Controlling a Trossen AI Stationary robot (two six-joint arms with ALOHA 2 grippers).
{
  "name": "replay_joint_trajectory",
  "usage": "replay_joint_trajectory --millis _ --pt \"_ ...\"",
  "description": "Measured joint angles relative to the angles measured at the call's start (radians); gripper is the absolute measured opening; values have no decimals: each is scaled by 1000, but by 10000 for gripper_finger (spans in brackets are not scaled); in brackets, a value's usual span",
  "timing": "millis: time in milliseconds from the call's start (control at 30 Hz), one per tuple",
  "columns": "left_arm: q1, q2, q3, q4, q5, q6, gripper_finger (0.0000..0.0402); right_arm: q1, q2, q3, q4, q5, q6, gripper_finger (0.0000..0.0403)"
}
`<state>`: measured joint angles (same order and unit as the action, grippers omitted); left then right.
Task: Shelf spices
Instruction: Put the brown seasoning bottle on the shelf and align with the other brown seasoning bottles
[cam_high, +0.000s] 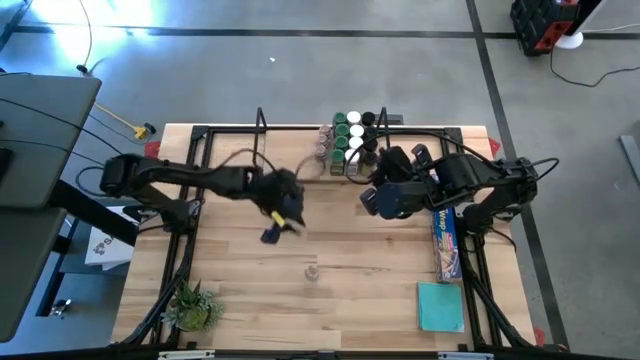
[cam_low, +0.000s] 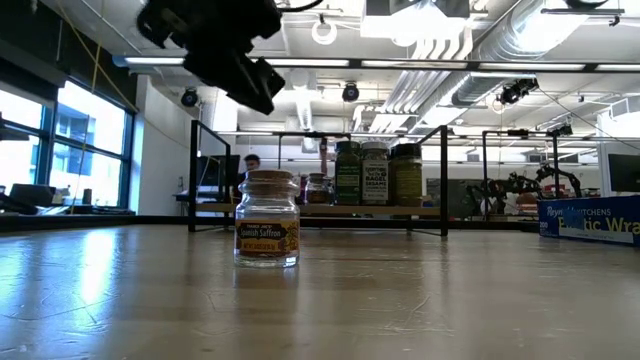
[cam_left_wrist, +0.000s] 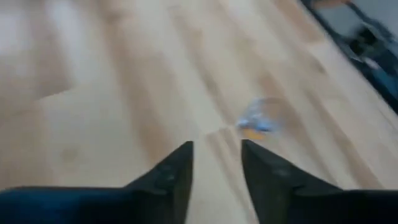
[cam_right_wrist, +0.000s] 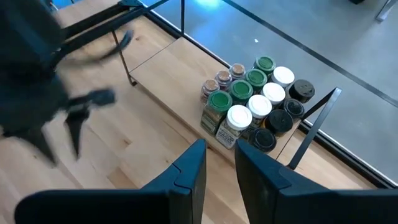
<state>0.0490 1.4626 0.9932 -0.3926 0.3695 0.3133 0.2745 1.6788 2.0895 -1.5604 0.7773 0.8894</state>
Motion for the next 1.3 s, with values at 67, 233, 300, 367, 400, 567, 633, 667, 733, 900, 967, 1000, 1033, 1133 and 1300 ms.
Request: replay_joint_trajectory --millis 67,233,300,367,400,567,633,667,733,900,967,1000,1033,1133,1300 --pt "-49 31 0 32 15 35 158 1 6 0 -1 -1 0 78" --pt "-149 142 0 138 13 82 237 14 21 0 -11 -13 -10 78" --pt "-180 186 0 169 8 90 262 21 24 0 -10 -28 -26 78" --pt "-204 224 0 206 4 82 278 28 25 0 -10 -38 -25 78" --pt "-216 243 0 224 0 77 283 32 25 0 -11 -40 -21 78" --pt "-259 328 0 311 -60 66 286 60 26 0 -11 -45 -7 78" --pt "-264 363 0 354 -60 63 283 75 26 0 -10 -45 1 78" --pt "-266 379 0 372 -62 63 281 82 26 0 -11 -46 6 78" --pt "-268 404 -1 394 -74 56 277 95 26 0 -10 -48 17 78" --pt "-268 413 -1 398 -94 39 252 128 26 0 -10 -48 51 78" --pt "-265 407 -1 386 -91 12 231 138 26 0 -10 -47 56 78" --pt "-262 404 -1 385 -91 0 217 142 26 0 -11 -47 56 78" --pt "-258 402 -1 385 -91 -16 201 146 26 0 -10 -47 56 78" --pt "-244 394 6 345 -86 -90 174 150 26 0 -10 -43 73 78" --pt "-210 345 74 140 -151 -192 174 149 26 0 -11 -11 75 78"
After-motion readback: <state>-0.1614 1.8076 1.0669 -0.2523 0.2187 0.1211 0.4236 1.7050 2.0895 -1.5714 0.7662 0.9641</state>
